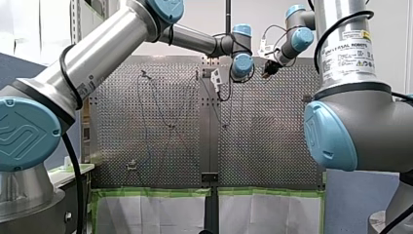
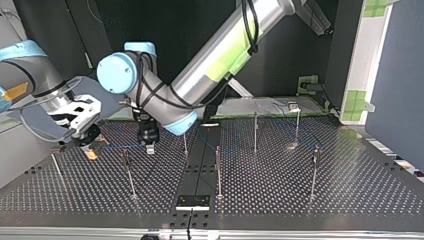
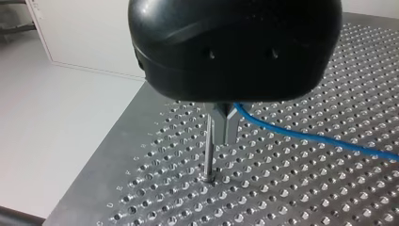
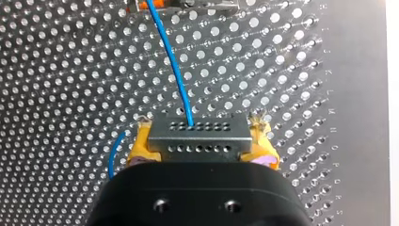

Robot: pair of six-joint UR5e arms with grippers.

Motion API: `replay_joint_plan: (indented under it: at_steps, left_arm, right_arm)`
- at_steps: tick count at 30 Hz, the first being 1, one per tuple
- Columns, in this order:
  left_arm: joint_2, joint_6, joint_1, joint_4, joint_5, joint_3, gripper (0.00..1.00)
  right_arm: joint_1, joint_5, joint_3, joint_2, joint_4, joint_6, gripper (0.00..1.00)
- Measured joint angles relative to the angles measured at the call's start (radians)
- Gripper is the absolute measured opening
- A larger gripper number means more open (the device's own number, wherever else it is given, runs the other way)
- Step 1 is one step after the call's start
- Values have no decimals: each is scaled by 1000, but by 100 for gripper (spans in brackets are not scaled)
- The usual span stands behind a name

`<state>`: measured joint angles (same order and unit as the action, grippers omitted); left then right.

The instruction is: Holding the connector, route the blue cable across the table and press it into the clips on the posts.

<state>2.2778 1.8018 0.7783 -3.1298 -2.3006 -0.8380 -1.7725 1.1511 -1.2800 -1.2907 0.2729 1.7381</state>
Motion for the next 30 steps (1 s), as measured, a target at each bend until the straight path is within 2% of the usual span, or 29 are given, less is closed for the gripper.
replay_joint_plan:
  at_steps: [8,13,16,22,23,24,26,27,29,30]
  left_arm:
    - [3,25,-43,26,63,0,3]
    - [8,39,-87,56,108,1,3]
    - [24,47,-117,63,140,9,3]
    - [68,53,-141,54,200,37,3]
    - [72,53,-143,53,208,39,7]
    - [74,53,-144,52,216,40,7]
    - [77,53,-143,49,231,42,18]
    - [78,53,-142,48,236,43,18]
    - [78,53,-139,45,241,43,35]
    - [78,53,-138,43,243,43,35]
  right_arm:
    - [10,-10,2,2,-2,8,0]
    - [28,-27,9,16,-8,10,0]
    - [36,-30,14,26,-9,11,0]
    - [52,-32,23,41,-11,11,0]
    - [55,-32,23,42,-11,11,0]
    - [59,-32,24,43,-12,10,0]
    - [62,-32,24,44,-12,10,0]
    - [64,-33,24,44,-13,9,0]
    - [67,-34,24,45,-13,8,0]
    - [68,-36,25,45,-13,7,0]
